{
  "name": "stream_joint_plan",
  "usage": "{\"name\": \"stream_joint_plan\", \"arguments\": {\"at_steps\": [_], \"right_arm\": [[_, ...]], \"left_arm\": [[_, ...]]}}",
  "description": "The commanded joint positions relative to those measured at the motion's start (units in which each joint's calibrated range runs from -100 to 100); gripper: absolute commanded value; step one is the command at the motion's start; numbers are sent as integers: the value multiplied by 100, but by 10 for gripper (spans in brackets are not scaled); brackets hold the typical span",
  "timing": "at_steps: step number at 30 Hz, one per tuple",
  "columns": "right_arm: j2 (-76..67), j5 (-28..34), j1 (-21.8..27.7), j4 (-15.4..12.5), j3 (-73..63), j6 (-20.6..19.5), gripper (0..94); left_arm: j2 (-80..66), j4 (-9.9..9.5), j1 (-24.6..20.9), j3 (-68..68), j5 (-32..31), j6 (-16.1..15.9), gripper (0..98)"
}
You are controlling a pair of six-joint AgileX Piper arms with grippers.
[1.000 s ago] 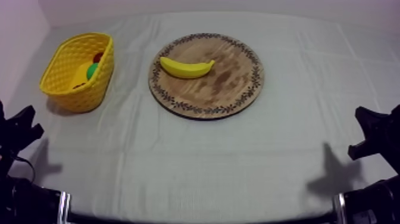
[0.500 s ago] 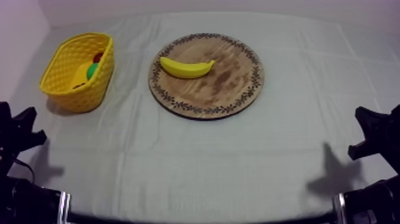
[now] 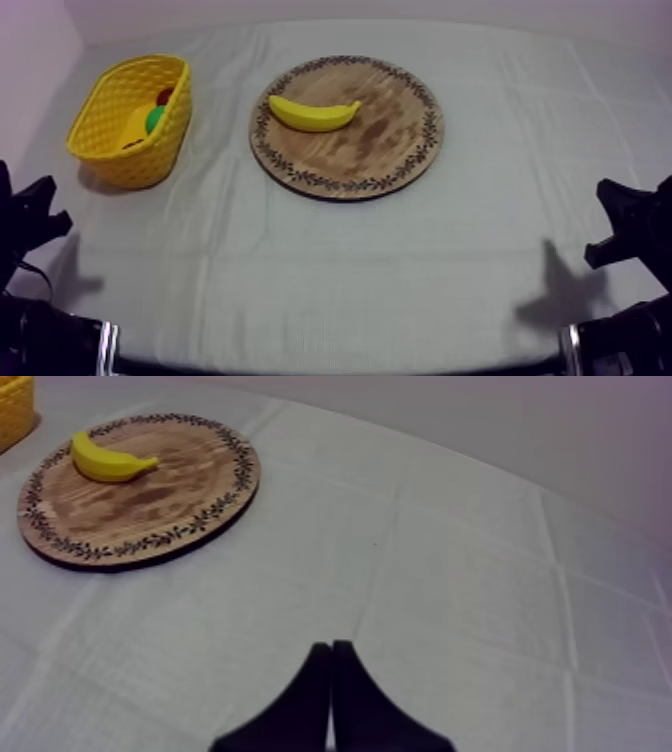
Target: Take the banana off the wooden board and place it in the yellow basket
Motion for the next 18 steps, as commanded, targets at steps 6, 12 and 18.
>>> {"name": "stream_joint_plan", "arguments": {"at_steps": [6, 12, 18], "right_arm": [[0, 3, 0, 0, -3, 0, 3], [0, 3, 0, 0, -3, 0, 3], [0, 3, 0, 0, -3, 0, 3]], "left_arm": [[1044, 26, 15, -1378, 84, 107, 0], [2146, 48, 54, -2665, 192, 91, 0], [3351, 49, 84, -4014, 305, -82, 0]]}}
